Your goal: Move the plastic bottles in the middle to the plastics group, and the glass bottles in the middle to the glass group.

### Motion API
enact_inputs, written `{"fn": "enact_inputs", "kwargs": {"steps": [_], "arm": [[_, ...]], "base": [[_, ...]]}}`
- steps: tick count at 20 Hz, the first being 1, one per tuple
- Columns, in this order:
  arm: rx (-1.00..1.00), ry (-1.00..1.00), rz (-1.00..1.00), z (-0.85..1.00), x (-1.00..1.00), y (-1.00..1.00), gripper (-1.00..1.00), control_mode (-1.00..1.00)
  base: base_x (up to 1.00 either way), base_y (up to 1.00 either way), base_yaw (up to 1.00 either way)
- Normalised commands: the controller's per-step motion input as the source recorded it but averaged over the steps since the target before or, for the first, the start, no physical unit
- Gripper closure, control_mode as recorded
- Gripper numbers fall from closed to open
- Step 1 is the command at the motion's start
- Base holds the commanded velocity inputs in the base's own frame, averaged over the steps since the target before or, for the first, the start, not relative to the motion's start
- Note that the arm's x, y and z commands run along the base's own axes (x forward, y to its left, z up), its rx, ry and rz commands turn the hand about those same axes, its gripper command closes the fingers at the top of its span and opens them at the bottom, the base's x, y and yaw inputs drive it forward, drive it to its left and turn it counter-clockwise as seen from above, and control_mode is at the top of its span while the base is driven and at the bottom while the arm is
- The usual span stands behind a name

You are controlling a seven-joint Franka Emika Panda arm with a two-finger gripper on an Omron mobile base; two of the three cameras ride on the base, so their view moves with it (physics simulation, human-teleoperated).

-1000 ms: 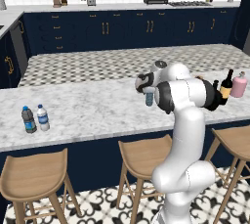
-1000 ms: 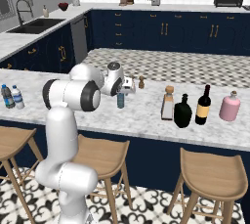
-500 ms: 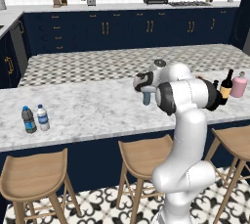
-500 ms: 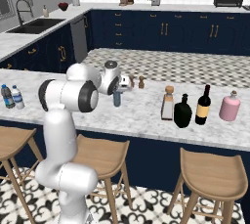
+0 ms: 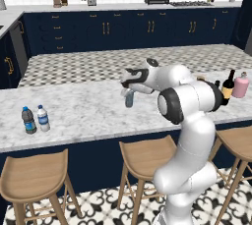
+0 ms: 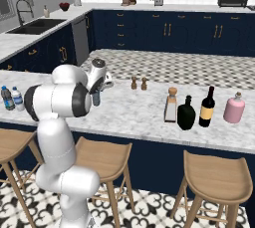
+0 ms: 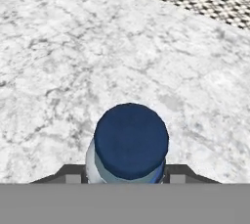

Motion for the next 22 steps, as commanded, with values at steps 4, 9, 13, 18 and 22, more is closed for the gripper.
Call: {"fn": "enact_inputs", "kwargs": {"steps": [4, 9, 13, 18, 22], "arm": [[0.0, 0.0, 0.49, 0.16, -0.69, 0.98, 1.0, -1.0], [0.0, -0.01, 0.48, 0.09, -0.58, 0.93, 1.0, -1.0], [0.0, -0.11, 0.36, 0.0, -0.16, 0.83, 1.0, -1.0], [0.0, 0.01, 0.24, 0.0, 0.16, 0.85, 1.0, -1.0], [0.0, 0.05, 0.24, 0.0, 0.29, 0.72, 1.0, -1.0]], "base": [[0.0, 0.0, 0.0], [0.0, 0.0, 0.0], [0.0, 0.0, 0.0], [0.0, 0.0, 0.0], [0.0, 0.0, 0.0]]}}
